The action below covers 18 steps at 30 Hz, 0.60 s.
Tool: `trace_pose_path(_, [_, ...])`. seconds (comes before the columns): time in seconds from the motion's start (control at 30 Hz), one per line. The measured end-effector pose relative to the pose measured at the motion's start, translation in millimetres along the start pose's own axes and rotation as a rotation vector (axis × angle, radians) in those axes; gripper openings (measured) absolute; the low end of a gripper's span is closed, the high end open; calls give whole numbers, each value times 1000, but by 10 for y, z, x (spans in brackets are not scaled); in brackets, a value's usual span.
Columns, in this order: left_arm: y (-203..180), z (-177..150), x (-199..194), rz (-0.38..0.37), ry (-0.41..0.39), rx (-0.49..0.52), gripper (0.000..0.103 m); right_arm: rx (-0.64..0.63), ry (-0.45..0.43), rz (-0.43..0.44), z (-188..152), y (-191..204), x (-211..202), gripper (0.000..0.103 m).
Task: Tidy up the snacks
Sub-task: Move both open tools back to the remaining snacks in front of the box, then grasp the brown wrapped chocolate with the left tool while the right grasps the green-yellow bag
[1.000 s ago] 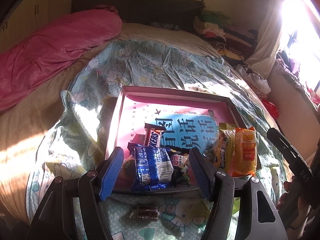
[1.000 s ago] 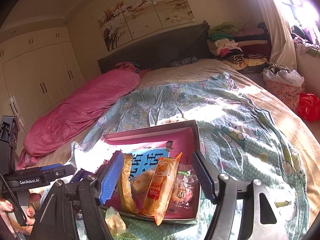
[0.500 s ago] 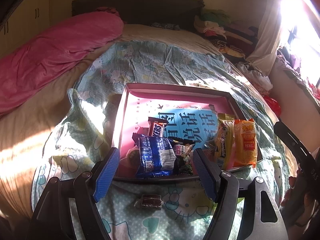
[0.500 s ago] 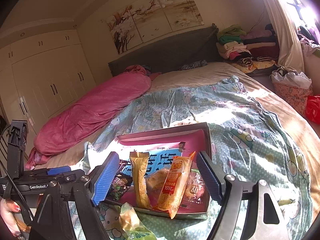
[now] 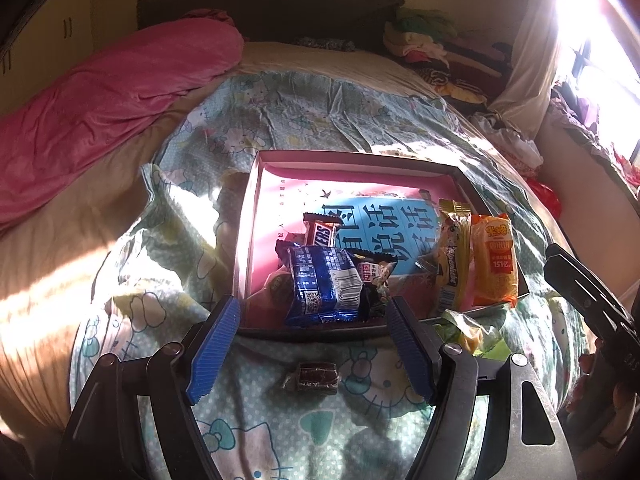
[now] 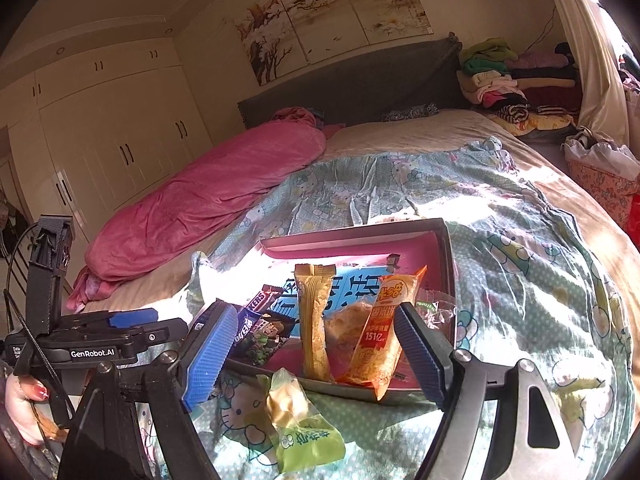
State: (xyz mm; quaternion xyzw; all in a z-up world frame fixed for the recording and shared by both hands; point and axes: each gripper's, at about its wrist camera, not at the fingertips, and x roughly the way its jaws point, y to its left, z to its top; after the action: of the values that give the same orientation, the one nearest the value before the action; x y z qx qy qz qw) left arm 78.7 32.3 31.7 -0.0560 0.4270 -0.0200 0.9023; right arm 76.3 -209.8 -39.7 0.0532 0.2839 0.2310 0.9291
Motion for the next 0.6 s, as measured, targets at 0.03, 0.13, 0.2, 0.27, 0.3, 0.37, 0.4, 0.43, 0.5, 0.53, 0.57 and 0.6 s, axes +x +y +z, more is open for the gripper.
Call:
trace_pose_path(0.03, [25, -23, 5, 1, 6, 0, 77, 2, 11, 8, -18, 5, -1, 80])
trace_pose_path(0.13, [96, -104, 28, 2, 29, -1, 77, 1, 61, 19, -84, 22, 31, 80])
trace_pose_path(0.2, [132, -176, 61, 1, 49, 2, 77, -13, 109, 10, -148, 43, 77, 80])
trace_pose_path(0.27, [158, -262, 105, -9, 72, 0, 77, -25, 160, 1, -211, 58, 137, 80])
trace_pose_path(0.3, [170, -303, 132, -14, 85, -3, 77, -27, 184, 0, -245, 60, 170, 80])
trace_pose_path(0.37, [175, -374, 190, -24, 108, -4, 77, -31, 226, -6, -310, 66, 228, 80])
trace_pose_path(0.4, [171, -402, 223, -28, 115, -4, 77, -34, 244, -9, -341, 71, 258, 80])
trace_pose_path(0.43, [170, -426, 261, -27, 126, -3, 77, -37, 259, -8, -369, 76, 286, 80])
trace_pose_path(0.5, [168, -466, 331, -29, 143, -6, 77, -46, 291, -10, -418, 86, 354, 80])
trace_pose_path(0.53, [165, -477, 366, -29, 150, -5, 77, -53, 303, -13, -442, 95, 384, 80])
trace_pose_path(0.57, [164, -491, 393, -30, 156, -5, 77, -62, 313, -13, -463, 105, 415, 80])
trace_pose_path(0.6, [161, -501, 418, -31, 160, -5, 77, -71, 329, -14, -487, 116, 451, 80])
